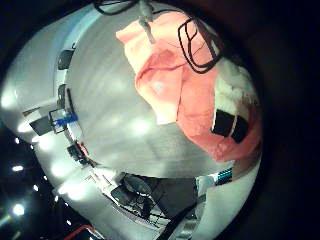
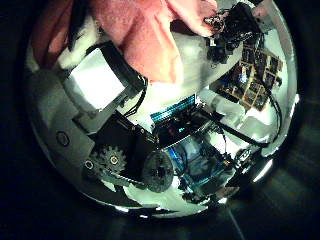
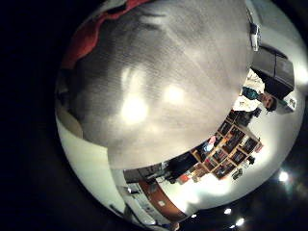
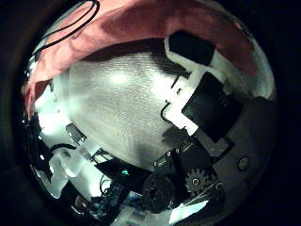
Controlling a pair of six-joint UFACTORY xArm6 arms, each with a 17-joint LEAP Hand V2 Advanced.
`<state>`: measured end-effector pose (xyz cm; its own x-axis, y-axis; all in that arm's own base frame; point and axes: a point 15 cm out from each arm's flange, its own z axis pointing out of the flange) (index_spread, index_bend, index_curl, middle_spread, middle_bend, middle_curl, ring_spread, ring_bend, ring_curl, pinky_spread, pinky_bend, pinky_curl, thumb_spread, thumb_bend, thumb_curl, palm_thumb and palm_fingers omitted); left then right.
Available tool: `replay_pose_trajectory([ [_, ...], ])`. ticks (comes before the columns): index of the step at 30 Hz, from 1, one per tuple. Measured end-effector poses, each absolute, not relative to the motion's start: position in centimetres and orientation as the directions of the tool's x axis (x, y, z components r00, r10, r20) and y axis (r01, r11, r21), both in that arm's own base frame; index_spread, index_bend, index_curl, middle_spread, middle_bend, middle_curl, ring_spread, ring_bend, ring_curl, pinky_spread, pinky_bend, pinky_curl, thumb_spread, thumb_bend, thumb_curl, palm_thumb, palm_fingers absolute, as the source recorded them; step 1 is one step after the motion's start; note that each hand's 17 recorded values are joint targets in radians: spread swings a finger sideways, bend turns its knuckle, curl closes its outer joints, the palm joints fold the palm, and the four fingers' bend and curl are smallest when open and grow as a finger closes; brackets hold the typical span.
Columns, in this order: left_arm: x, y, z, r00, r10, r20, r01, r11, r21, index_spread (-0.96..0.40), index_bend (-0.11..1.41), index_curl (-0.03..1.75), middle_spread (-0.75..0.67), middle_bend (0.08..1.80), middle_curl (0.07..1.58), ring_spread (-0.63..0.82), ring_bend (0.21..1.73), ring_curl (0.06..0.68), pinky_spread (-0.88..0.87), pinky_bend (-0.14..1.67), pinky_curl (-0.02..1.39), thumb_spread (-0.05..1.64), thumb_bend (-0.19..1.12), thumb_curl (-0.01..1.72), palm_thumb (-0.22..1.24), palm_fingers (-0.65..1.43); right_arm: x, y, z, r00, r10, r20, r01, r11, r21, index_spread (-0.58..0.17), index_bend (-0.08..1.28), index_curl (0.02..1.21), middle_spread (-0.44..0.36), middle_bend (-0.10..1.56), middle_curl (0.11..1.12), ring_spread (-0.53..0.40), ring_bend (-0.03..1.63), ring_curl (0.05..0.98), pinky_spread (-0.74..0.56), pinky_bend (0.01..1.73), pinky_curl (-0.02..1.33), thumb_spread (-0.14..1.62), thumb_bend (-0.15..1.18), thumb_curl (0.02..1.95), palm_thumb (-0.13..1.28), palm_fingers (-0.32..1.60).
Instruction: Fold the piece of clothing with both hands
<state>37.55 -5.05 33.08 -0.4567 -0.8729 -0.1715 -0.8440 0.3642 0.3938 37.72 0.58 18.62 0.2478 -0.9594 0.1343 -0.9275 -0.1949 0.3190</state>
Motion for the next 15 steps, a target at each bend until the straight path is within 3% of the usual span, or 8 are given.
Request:
replay_pose_trajectory([
  [7, 34.3, -4.3, 34.3, -0.490, -0.861, -0.134, -0.809, 0.393, 0.437, -0.70, 0.36, 1.54, -0.60, 0.99, 1.19, -0.40, 1.54, 0.542, -0.58, 1.20, 0.78, 1.09, -0.01, 0.82, 0.90, 0.92, 34.8, -0.3, 23.1, 0.237, -0.961, 0.141, -0.943, -0.193, 0.271, -0.397, 0.97, 0.81, -0.271, 1.10, 0.93, -0.269, 1.28, 0.717, -0.28, 1.24, 0.74, 1.33, 0.07, 0.45, 0.93, 1.03],
  [15, 30.2, -3.5, 36.7, -0.515, -0.853, -0.086, -0.761, 0.410, 0.503, -0.67, 0.32, 1.57, -0.61, 0.97, 1.19, -0.40, 1.53, 0.536, -0.59, 1.18, 0.78, 1.10, -0.02, 0.82, 0.86, 0.94, 30.8, -1.2, 29.9, 0.236, -0.961, 0.147, -0.955, -0.201, 0.218, -0.371, 1.00, 0.90, -0.254, 1.16, 0.98, -0.253, 1.34, 0.763, -0.25, 1.27, 0.83, 1.35, 0.04, 0.48, 0.94, 0.98],
])
